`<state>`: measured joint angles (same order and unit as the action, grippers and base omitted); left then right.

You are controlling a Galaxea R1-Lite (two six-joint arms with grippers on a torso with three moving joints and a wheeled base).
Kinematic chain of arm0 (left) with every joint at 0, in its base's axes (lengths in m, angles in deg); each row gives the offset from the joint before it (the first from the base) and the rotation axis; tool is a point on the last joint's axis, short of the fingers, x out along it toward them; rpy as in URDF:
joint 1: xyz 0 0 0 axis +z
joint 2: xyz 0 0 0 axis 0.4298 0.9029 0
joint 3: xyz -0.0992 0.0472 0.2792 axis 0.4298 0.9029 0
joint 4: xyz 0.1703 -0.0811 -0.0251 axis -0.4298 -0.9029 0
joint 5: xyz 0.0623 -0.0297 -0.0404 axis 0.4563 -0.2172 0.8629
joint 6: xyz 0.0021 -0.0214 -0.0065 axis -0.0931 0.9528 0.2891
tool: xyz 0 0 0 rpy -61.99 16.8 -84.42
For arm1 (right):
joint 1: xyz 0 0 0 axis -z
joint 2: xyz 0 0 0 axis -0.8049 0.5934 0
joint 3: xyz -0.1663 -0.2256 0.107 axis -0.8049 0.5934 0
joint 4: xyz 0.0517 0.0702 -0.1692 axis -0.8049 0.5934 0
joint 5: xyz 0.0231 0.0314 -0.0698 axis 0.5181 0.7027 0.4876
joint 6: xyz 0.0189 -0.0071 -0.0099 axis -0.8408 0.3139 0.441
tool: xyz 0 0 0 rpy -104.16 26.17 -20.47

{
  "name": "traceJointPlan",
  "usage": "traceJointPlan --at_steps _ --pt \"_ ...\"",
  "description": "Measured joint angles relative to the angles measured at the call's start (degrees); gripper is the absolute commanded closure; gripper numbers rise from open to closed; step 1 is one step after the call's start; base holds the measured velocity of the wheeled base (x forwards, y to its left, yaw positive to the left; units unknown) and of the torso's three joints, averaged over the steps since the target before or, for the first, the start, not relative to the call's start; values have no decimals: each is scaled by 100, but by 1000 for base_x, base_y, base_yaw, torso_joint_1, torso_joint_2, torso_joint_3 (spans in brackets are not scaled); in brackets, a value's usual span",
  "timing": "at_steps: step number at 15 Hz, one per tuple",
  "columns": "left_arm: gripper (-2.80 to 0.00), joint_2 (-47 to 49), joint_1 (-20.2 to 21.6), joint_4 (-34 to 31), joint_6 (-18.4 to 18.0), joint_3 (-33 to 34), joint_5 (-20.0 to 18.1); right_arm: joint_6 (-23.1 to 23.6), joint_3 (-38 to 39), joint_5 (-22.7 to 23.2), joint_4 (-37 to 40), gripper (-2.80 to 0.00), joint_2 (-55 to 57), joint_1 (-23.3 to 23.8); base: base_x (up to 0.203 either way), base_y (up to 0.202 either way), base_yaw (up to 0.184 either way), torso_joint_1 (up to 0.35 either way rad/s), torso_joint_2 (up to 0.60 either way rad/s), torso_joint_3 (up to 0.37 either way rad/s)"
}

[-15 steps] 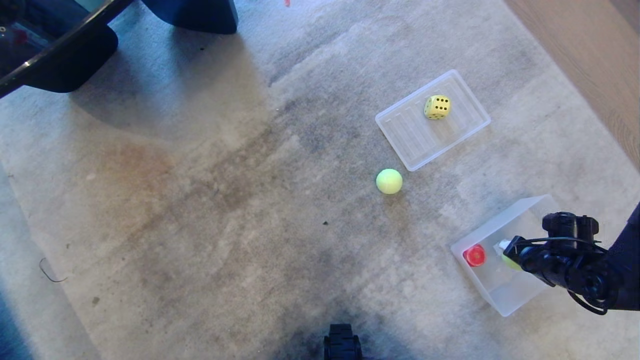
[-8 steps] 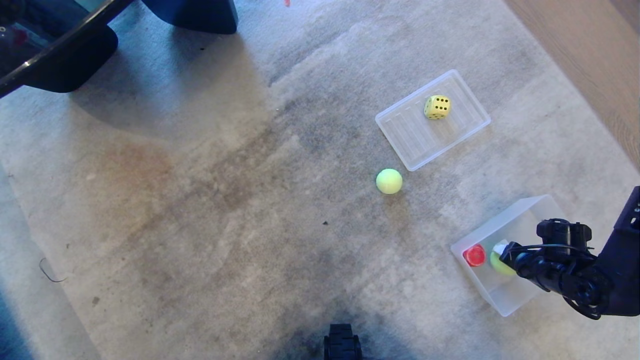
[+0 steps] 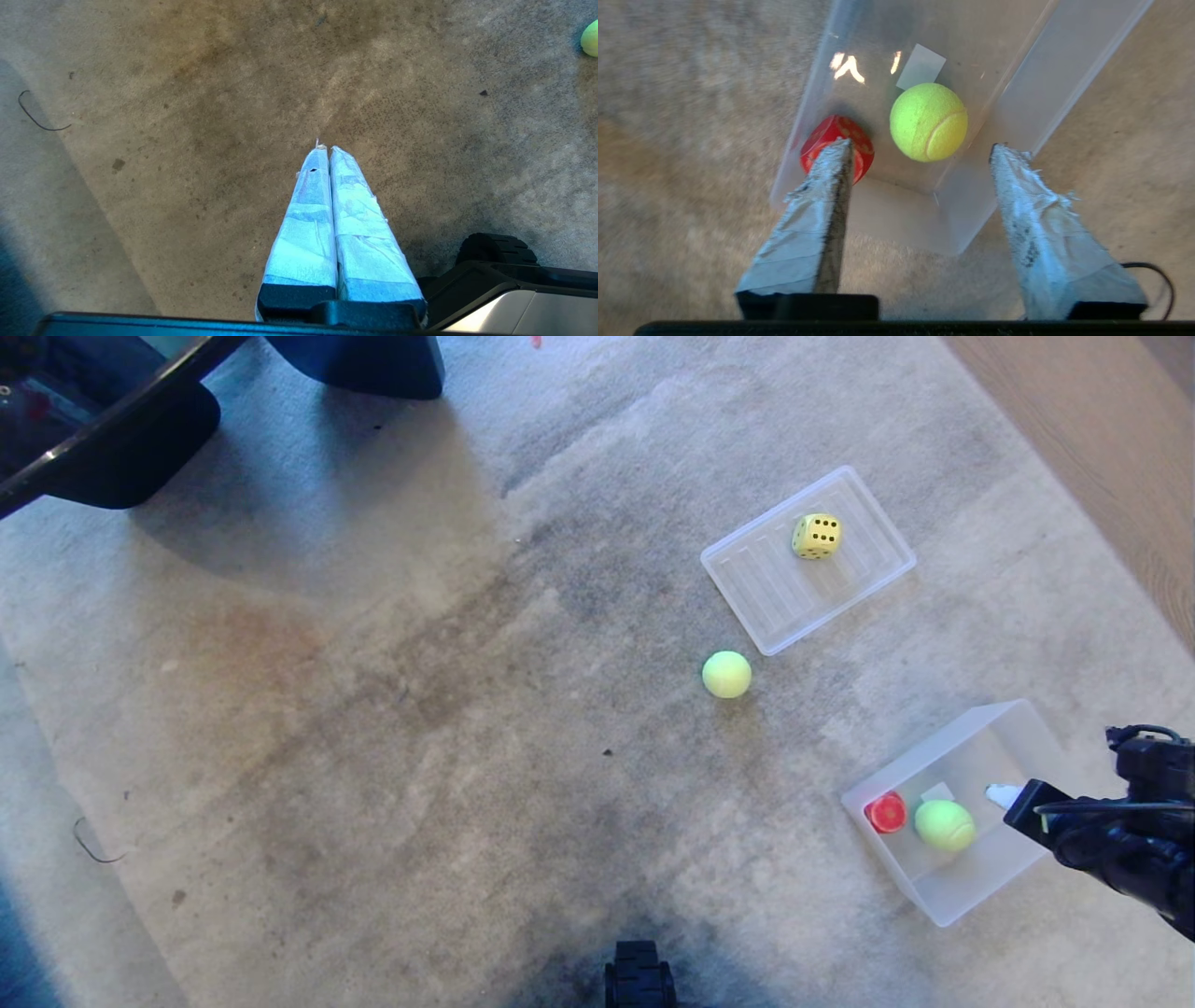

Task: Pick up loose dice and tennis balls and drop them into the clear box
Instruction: Pick up the ball on the floor

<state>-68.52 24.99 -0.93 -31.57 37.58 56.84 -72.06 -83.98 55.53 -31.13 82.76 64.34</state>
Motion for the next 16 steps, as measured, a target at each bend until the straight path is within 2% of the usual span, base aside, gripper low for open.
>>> traceJointPlan --at_steps 2,4,9,11,13,16 --pt "0 0 0 0 0 0 0 327 298 11 607 0 -1154 -33 0 0 0 0 0 0" --pt "0 0 5 2 0 0 0 581 490 22 1542 0 -2474 -195 0 0 0 0 0 0" --pt "0 0 0 1 2 0 2 1367 824 22 4692 0 -6187 -945 0 0 0 0 0 0" --pt "0 0 5 1 0 0 2 1649 1000 73 5778 0 -7432 -1098 0 0 0 0 0 0" --pt "0 0 5 -1 2 0 0 1978 1183 267 6406 0 -8455 -1125 0 0 0 0 0 0" --pt "0 0 2 -1 4 0 0 2194 1359 366 6478 0 -9662 -1099 0 0 0 0 0 0"
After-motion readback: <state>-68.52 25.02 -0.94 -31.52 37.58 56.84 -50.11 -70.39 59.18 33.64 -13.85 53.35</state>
